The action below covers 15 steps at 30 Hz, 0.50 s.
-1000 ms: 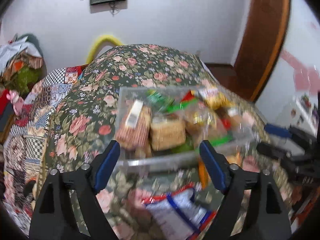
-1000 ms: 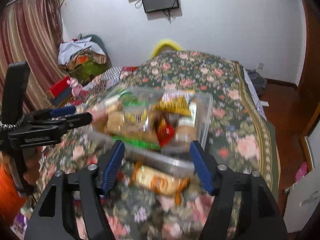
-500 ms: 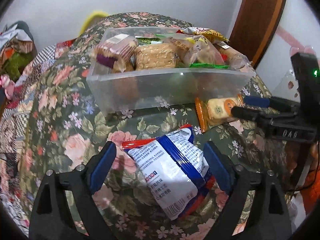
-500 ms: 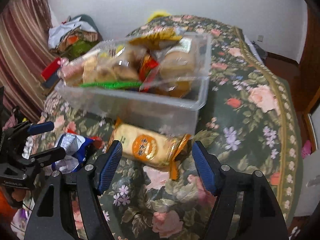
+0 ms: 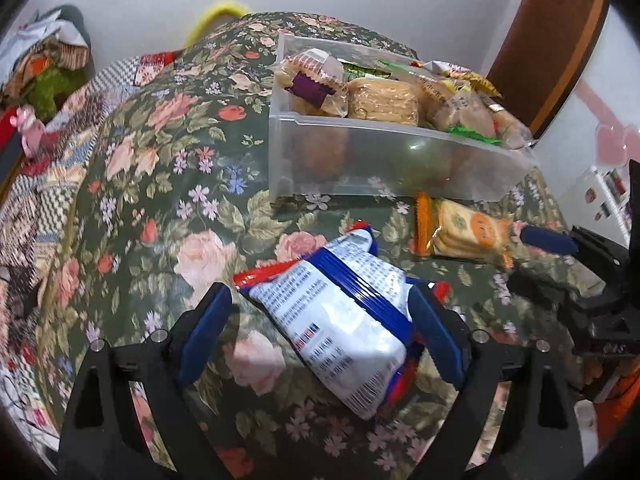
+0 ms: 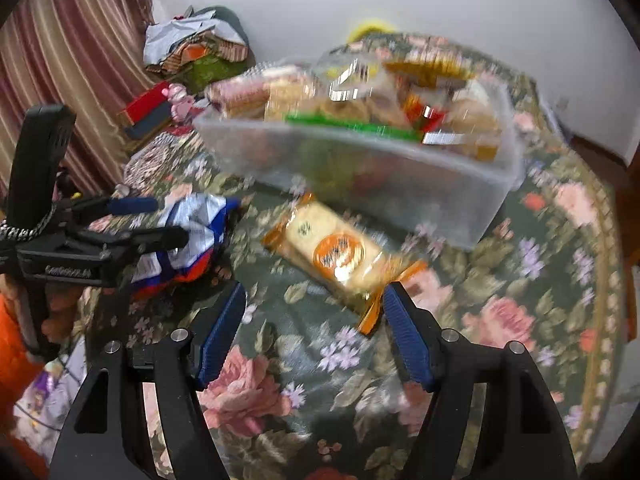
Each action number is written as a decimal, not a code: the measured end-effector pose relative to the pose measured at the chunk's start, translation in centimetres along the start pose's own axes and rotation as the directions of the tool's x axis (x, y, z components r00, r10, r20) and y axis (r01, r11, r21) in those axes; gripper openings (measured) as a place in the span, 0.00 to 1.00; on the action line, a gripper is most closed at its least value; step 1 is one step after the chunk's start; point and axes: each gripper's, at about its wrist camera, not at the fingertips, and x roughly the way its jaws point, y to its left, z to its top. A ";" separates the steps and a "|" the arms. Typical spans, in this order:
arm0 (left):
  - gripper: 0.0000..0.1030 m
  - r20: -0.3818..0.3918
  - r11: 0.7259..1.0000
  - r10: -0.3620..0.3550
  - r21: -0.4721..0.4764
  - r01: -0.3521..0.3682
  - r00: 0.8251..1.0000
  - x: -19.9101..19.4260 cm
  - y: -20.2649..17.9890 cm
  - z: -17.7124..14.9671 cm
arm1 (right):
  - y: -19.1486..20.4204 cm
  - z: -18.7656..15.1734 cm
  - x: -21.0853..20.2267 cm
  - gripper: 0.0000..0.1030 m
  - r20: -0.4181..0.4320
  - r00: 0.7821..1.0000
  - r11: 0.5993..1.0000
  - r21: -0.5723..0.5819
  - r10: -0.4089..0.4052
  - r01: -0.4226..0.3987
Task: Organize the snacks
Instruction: 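Grasp the orange-wrapped bread with the right tool while the left tool grasps the white-blue cracker bag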
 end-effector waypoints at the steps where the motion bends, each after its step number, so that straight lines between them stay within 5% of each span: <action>1: 0.88 0.002 1.000 -0.013 -0.009 0.013 1.000 -0.2 0.0 -0.1 | 0.0 0.4 -0.4 0.67 0.013 1.000 1.000 -0.005 -0.016 0.016; 6: 0.88 -0.013 0.999 -0.047 -0.014 0.047 0.999 -0.3 -0.7 -0.5 | -0.1 2.2 0.5 0.73 0.017 0.999 0.999 -0.041 -0.032 0.033; 15: 0.88 -0.029 0.998 -0.057 0.019 0.057 0.998 0.8 -2.4 -0.7 | -1.0 2.1 5.8 0.74 -0.112 0.993 0.999 -0.032 -0.035 0.031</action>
